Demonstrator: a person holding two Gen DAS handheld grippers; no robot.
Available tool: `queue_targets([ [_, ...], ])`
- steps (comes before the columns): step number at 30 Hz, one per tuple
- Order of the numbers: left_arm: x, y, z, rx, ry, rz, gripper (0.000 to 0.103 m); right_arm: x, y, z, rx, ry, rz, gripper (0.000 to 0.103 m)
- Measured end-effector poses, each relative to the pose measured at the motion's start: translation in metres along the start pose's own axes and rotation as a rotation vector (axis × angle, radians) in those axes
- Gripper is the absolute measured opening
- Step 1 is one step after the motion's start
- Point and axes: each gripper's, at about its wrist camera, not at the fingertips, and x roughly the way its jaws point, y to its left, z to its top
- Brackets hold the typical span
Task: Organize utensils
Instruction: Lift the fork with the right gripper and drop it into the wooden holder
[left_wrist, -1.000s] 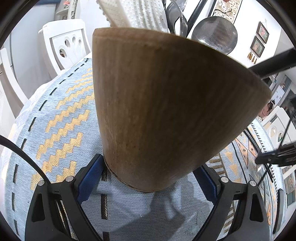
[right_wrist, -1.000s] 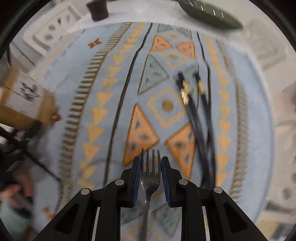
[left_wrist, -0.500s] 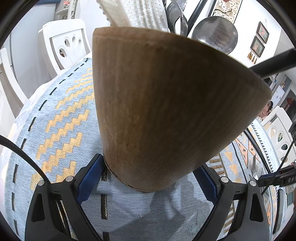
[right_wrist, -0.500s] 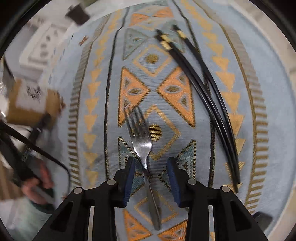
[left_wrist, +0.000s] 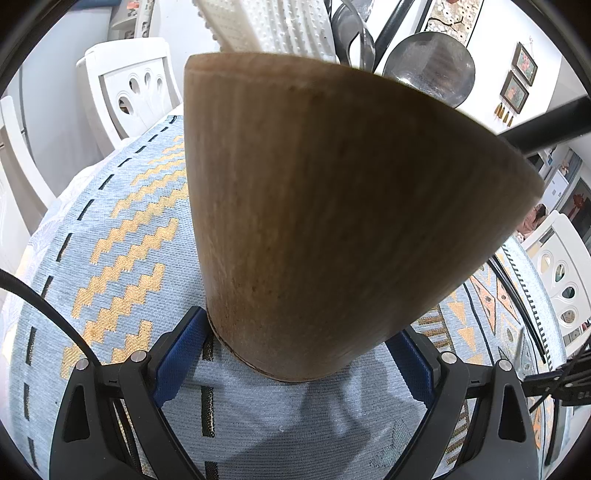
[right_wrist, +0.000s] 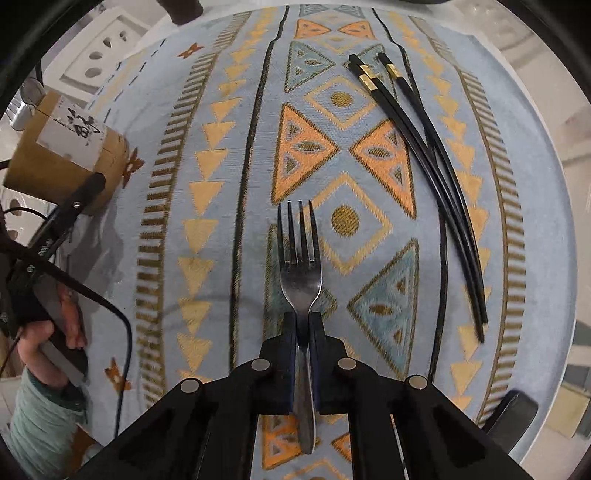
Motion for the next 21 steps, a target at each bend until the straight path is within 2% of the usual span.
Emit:
queue_targets([
  [2, 0.0, 0.0, 0.0, 0.0, 0.0, 0.0, 0.094, -0.014, -0.015, -0.013, 0.023, -0.011, 0.053, 0.006],
  [7, 0.0, 0.0, 0.0, 0.0, 0.0, -0.001, 0.094, -0.042, -0.042, -0.017, 0.113, -0.089, 0.256, 0.006],
  [17, 0.0, 0.0, 0.0, 0.0, 0.0, 0.0, 0.094, -0.086, -0.067, -0.013, 0.141, -0.313, 0.364, 0.006],
  [21, 0.0, 0.0, 0.0, -0.001, 0.0, 0.0, 0.094, -0.097, -0.047, -0.004, 0.152, -0.41, 0.373, 0.004],
])
